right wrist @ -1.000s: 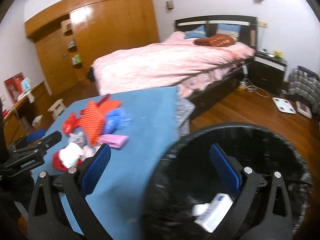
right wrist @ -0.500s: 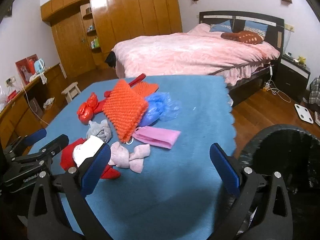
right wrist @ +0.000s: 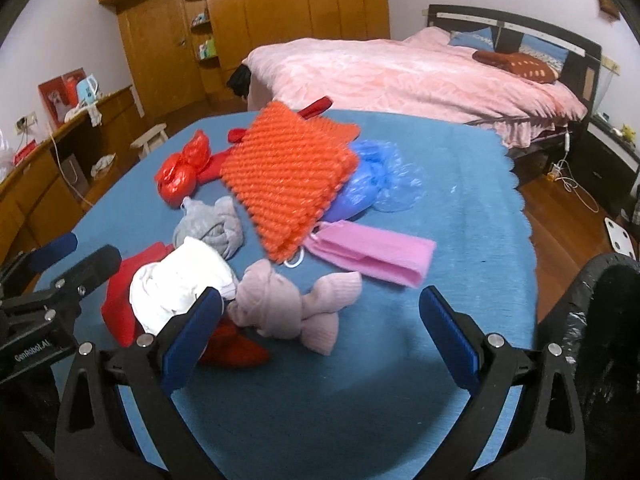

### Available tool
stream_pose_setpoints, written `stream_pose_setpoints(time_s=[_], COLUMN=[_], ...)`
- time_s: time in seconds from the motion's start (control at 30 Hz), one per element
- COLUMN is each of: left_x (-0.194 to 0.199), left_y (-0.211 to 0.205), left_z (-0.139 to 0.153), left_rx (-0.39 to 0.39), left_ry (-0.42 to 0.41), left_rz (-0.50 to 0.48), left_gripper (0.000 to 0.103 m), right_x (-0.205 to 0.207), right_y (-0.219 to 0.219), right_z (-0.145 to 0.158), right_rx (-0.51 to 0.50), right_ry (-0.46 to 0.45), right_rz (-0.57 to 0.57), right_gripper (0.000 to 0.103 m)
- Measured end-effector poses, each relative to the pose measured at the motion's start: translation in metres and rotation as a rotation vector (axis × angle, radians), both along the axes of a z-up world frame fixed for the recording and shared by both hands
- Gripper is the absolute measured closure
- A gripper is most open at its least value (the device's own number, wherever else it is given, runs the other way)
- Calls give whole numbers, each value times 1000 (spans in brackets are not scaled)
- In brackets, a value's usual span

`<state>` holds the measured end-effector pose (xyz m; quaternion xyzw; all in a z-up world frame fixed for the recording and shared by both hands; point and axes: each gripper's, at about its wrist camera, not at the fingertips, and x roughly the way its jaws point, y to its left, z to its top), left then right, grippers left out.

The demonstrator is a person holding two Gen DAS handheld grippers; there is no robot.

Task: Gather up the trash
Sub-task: 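Return to the pile and grasp the pink knotted sock bundle with the right tool, then grasp another white tissue with the left tool while the right tool lifts the pink bundle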

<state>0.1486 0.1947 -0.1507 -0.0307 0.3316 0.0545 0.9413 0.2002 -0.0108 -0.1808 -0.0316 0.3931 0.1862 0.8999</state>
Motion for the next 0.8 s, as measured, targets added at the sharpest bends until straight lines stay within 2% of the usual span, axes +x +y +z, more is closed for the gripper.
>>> stream_pose_setpoints(time_s=[0.1,0.17,0.3,0.37,0.4,0.47,0.57,0.8], left_x=[1,0,0,0,-1,-2,-3,-3], left_y=[1,2,3,2,1,-1,-5,-20], left_z=[-1,-2,-1,0,1,2,3,9], left_rx=[-7,-12,-15,-10,-6,-1,-4,-8], left_ry=[-1,-3,-7,-11,-14,-17,-19,-26], left_rz=[1,3,4,3,0,-5,-10,-45], left_gripper=[13,13,13,13,13,13,13,13], right_x=[3,5,10,9,9,7,4,-6], right_y=[3,4,5,5,6,8,7,-11], right_z=[-4,-8,-13,-13,-13,-12,-10,1], right_rx=[-5,-5,0,15,16,24,30,48], right_ry=[21,46,82,91,89,85,75,48], right_rz=[10,26,43,67,72,89,94,57], right_gripper=[10,21,26,36,38,50,57,59])
